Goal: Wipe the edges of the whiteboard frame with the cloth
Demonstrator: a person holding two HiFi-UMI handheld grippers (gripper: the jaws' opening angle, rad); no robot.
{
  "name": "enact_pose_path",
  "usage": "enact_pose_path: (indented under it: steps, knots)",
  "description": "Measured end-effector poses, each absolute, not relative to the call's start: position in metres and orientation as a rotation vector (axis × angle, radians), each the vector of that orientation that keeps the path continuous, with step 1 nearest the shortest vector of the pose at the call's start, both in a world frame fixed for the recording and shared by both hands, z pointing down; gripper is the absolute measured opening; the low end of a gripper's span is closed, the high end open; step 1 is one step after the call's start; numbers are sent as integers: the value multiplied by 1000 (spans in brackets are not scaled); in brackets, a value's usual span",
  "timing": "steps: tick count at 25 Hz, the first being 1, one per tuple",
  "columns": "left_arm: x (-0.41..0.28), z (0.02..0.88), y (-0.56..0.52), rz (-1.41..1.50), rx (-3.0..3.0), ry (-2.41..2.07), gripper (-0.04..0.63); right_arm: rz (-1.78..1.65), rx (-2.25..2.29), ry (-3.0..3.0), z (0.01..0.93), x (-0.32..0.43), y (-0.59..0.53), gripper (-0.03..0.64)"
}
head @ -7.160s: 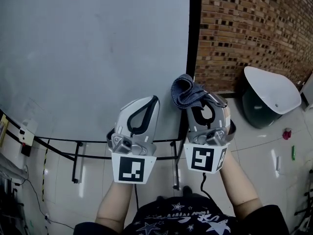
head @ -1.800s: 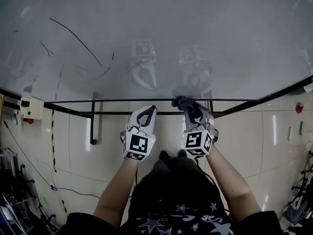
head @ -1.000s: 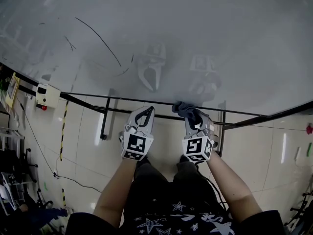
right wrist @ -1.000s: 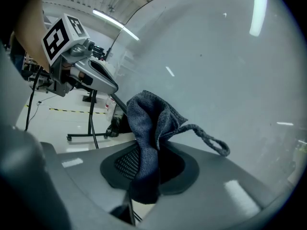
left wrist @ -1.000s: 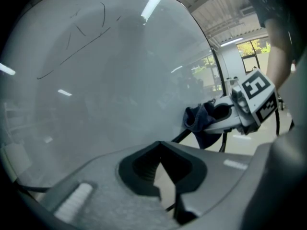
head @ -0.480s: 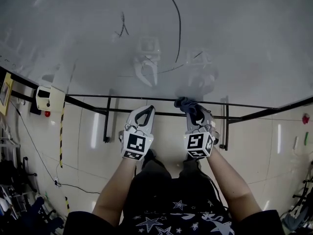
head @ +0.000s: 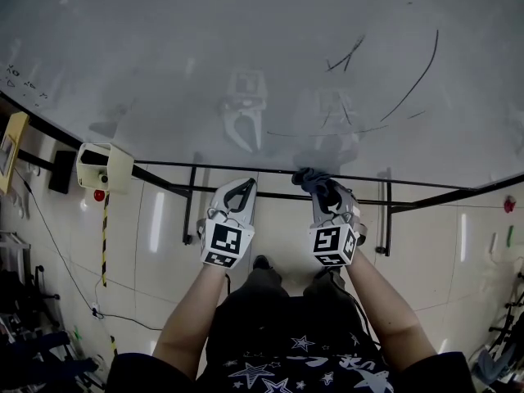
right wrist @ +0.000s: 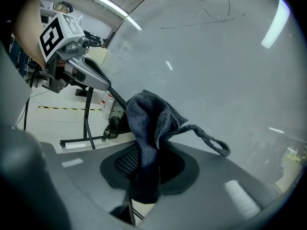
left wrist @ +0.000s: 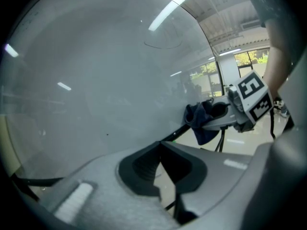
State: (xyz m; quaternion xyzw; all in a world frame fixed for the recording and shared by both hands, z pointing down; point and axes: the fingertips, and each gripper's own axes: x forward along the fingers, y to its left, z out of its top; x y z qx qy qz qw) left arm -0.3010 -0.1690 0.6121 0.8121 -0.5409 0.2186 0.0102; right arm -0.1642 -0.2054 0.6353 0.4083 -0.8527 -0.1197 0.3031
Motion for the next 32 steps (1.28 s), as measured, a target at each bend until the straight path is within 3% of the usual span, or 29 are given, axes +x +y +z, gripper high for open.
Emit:
enact_pose_path:
  steps: [10, 32]
  knots:
    - [-375, 615, -159, 662, 2539, -1663, 3, -288, 1070, -2255, 642, -255, -190, 80]
    - [-462, 619, -136, 710, 2319, -1901, 3, -214, 884, -2407, 659, -335, -174, 80]
